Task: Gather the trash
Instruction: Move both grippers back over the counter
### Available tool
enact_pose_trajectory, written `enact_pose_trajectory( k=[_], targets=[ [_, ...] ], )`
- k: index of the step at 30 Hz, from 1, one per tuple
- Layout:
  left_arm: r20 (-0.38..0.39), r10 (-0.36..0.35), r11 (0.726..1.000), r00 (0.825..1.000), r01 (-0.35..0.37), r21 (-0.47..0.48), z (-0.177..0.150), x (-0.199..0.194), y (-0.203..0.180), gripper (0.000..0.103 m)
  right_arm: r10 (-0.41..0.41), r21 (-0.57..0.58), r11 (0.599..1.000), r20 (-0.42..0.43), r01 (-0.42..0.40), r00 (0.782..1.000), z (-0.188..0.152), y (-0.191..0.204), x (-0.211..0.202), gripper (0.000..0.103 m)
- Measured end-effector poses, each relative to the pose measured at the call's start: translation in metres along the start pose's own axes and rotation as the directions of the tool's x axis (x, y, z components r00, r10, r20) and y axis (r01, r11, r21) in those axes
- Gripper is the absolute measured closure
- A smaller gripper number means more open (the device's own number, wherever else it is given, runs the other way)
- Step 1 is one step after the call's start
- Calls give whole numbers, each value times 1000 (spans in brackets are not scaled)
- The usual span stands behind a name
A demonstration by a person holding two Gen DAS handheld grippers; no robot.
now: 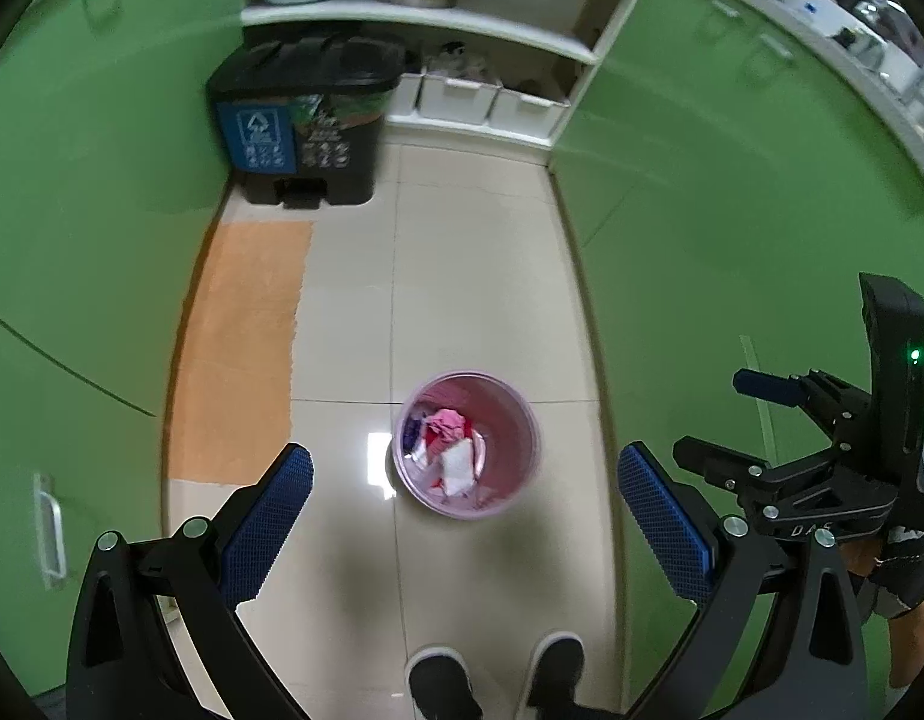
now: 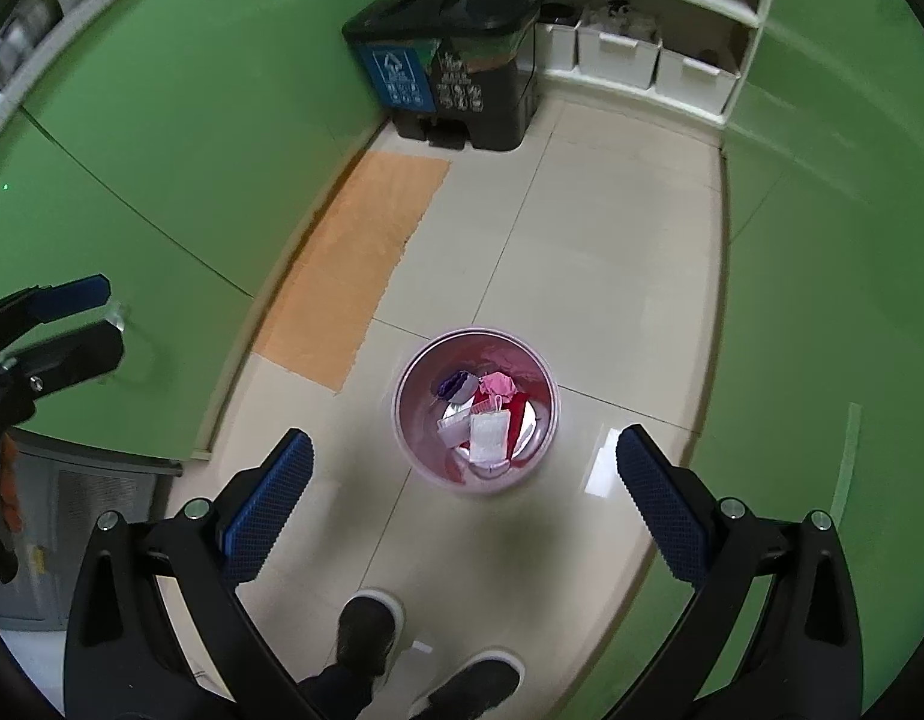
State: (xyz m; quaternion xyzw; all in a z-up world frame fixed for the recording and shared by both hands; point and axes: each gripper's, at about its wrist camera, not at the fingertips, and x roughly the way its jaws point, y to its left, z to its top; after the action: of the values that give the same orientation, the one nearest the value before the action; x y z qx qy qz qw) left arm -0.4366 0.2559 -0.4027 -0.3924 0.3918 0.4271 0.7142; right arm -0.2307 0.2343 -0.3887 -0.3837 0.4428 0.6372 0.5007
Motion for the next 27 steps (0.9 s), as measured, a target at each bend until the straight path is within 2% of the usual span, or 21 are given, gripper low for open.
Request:
enact_pose_trajectory(
  k=[3,9,11,12,16,22,25,27],
  targets=[
    [-4,0,999,1000,0,35,10,-51,-27,6,-3,34,999,14,2,1000,-1,0,-59,4],
    [-6,9,994,1000,-8,111,35,-161,-88,6,-25,121,993,65,17,998,-9,-1,-218,4],
    [-4,2,992,1000,-2,129,42,-192,-106,6,-35,150,988,80,23,996,-13,-2,-258,4],
    [4,1,989,1000,-2,145,47,-214,-120,6,-46,170,985,99,28,994,-18,-4,-289,4],
    [38,-25,977,999,16,212,57,-270,-163,6,-91,236,971,163,51,982,-37,-13,-367,3],
    [81,-96,939,992,63,338,60,-314,-226,6,-215,376,921,260,106,941,-85,-40,-453,3],
    [76,-143,908,987,101,406,60,-318,-257,6,-286,468,874,281,130,916,-119,-61,-482,3],
    [64,-188,877,980,138,461,59,-320,-284,6,-317,513,847,282,137,905,-137,-71,-496,3]
  ],
)
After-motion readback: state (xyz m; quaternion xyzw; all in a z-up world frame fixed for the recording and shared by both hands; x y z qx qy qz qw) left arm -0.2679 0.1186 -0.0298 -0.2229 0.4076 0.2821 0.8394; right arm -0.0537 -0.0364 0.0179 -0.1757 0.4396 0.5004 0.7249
